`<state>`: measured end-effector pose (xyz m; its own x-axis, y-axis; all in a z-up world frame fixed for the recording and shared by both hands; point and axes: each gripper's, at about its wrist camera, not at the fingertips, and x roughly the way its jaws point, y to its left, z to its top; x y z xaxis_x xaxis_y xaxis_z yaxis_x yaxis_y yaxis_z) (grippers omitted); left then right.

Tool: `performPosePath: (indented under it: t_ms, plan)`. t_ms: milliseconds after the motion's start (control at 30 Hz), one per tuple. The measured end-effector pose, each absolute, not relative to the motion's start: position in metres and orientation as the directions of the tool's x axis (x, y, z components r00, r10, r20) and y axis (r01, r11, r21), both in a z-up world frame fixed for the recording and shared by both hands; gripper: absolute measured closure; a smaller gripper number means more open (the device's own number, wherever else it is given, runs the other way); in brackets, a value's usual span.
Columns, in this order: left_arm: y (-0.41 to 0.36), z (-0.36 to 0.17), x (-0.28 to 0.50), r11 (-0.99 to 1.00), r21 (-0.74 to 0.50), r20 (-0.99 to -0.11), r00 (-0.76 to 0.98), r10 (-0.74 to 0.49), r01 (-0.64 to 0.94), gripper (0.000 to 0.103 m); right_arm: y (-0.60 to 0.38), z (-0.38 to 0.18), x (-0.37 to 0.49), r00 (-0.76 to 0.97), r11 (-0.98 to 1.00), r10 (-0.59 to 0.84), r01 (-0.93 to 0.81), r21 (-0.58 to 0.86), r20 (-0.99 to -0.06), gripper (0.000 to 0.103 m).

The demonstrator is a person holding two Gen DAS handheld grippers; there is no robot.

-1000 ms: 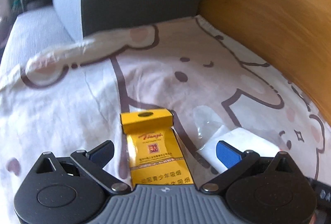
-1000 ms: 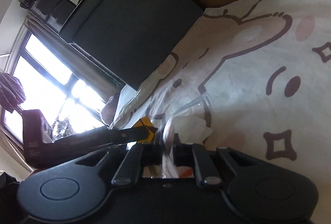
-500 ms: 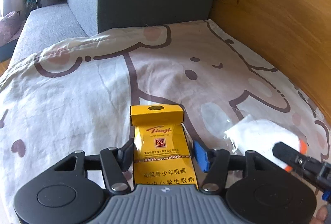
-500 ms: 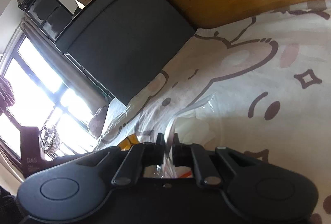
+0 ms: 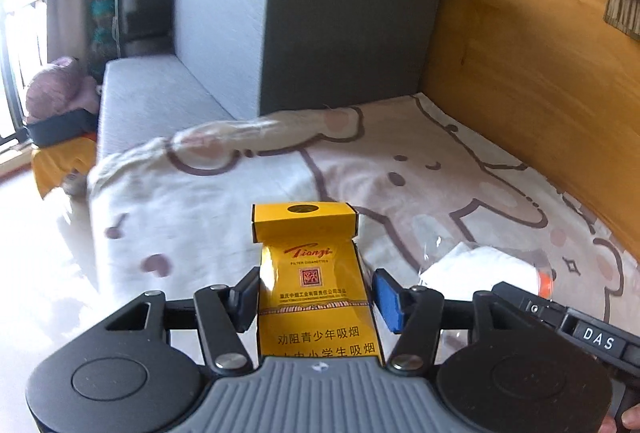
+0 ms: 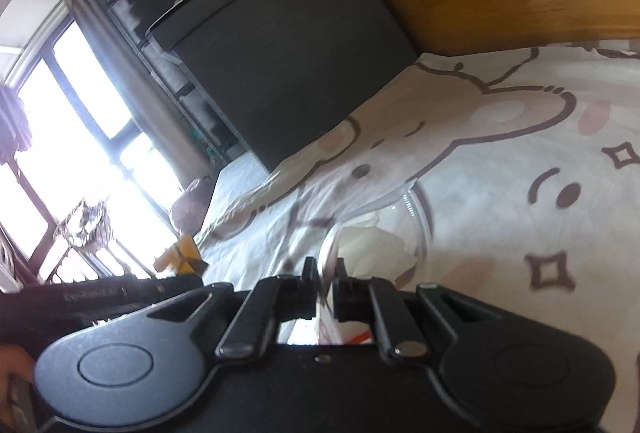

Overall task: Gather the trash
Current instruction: 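Lift the yellow box with the left tool while the right tool lifts the bag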

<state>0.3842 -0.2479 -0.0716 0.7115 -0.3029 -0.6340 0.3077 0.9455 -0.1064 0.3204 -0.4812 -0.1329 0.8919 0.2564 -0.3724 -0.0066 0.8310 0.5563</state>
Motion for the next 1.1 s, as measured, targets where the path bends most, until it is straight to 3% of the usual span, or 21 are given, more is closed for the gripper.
performPosePath:
  t_ms: [467, 1100]
  plan:
    - [-0.193, -0.058, 0.315, 0.95, 0.037, -0.588, 0.776, -0.229, 0.309, 0.044, -0.416, -0.117, 0.264, 0.886, 0.907, 0.218, -0.029, 0.42, -0.409, 0.095]
    - [-0.11, -0.051, 0.245, 0.969, -0.059, -0.553, 0.8, -0.231, 0.239, 0.044, -0.343, -0.082, 0.22, 0.873, 0.96, 0.193, -0.074, 0.269, -0.449, 0.095]
